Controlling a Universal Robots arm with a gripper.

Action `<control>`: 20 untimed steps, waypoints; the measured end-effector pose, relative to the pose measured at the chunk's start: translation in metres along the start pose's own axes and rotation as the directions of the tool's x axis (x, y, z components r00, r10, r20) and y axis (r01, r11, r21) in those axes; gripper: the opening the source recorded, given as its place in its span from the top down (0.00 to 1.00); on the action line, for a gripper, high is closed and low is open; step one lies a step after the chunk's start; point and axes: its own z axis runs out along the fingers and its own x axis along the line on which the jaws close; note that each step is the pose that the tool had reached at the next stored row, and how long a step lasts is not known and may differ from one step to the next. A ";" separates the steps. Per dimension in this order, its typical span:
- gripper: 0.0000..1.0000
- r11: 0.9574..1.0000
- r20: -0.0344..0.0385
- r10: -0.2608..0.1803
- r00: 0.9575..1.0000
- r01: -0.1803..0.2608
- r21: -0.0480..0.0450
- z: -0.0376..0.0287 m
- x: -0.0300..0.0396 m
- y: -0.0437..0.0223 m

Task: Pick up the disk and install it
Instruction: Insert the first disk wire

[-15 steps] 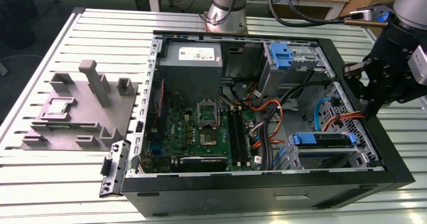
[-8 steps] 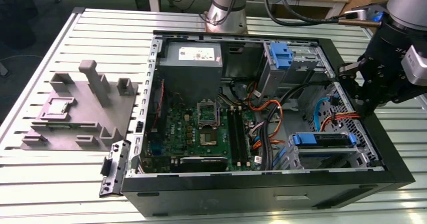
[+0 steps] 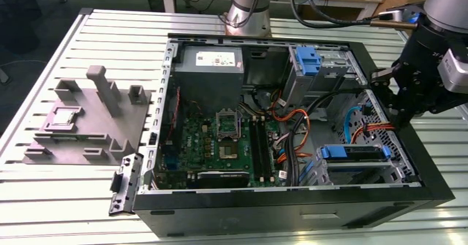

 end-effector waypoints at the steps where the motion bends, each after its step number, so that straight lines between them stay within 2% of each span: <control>1: 0.84 1.000 0.000 0.018 1.000 -0.018 -0.004 0.0000 0.0000 0.0000; 4: 0.84 0.998 -0.001 0.066 0.998 -0.066 -0.015 0.0000 -0.0004 0.0002; 8: 0.84 0.997 -0.001 0.076 0.997 -0.076 -0.017 -0.0020 -0.0096 0.0038; 9: 0.84 0.997 -0.001 0.079 0.997 -0.079 -0.017 -0.0021 -0.0101 0.0041; 11: 0.84 0.994 -0.002 0.109 0.994 -0.109 -0.024 -0.0020 -0.0102 0.0040; 14: 0.84 0.986 -0.004 0.163 0.987 -0.163 -0.036 -0.0018 -0.0102 0.0041; 20: 0.84 0.959 -0.010 0.275 0.961 -0.275 -0.060 -0.0012 -0.0103 0.0040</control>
